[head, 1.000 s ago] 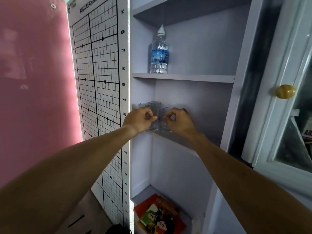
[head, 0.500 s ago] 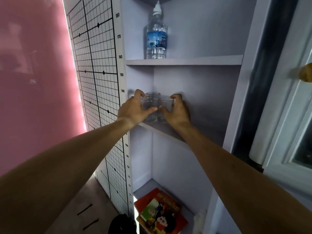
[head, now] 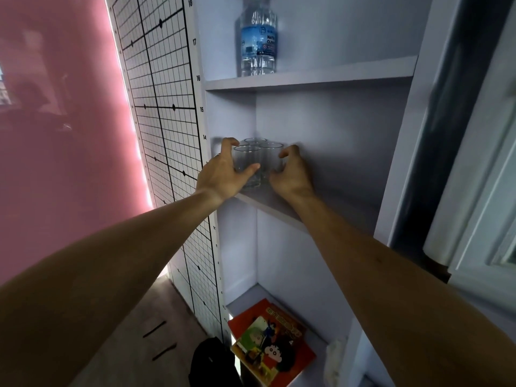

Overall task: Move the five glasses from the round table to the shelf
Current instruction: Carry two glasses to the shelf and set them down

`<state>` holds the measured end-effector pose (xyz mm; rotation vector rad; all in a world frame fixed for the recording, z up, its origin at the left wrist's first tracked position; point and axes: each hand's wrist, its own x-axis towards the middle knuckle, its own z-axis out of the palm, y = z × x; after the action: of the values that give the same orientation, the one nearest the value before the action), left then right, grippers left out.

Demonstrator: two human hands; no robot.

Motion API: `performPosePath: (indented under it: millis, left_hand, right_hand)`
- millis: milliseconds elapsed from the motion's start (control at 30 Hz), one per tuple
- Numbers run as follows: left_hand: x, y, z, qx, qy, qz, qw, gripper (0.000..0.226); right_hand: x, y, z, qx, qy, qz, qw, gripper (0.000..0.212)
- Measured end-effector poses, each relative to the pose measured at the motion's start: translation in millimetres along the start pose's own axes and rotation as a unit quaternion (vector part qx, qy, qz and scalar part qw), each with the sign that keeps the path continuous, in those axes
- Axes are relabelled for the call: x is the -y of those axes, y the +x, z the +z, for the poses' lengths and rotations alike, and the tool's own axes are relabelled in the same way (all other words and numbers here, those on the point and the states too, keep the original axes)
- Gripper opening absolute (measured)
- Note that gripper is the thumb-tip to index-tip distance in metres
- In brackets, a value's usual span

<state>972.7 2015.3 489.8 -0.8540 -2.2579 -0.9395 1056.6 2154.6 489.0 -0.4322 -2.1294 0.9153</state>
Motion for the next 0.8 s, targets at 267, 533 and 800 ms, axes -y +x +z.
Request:
performPosePath:
  millis: [267,533,800]
  left_hand:
    - [2.9,-6.8,7.3,0.012,-0.028,-0.015,0.999,0.085]
    - [1.3,-8.0,14.5,0.006,-0.051,-0.058,0.997,0.096]
    - [-2.9,-14.0,23.9,-0.006,-0.067,-0.123,0.99,0.083]
  right_hand:
    - [-1.5,3.3,8.0,0.052,0.012,0.007,0.999,0.053]
    - [1.3,0.5,5.0,0.065,-0.013,-0.016,0.998,0.054]
    - [1.3,-0.6,7.1,0.076,-0.033,-0.028,0.996,0.048]
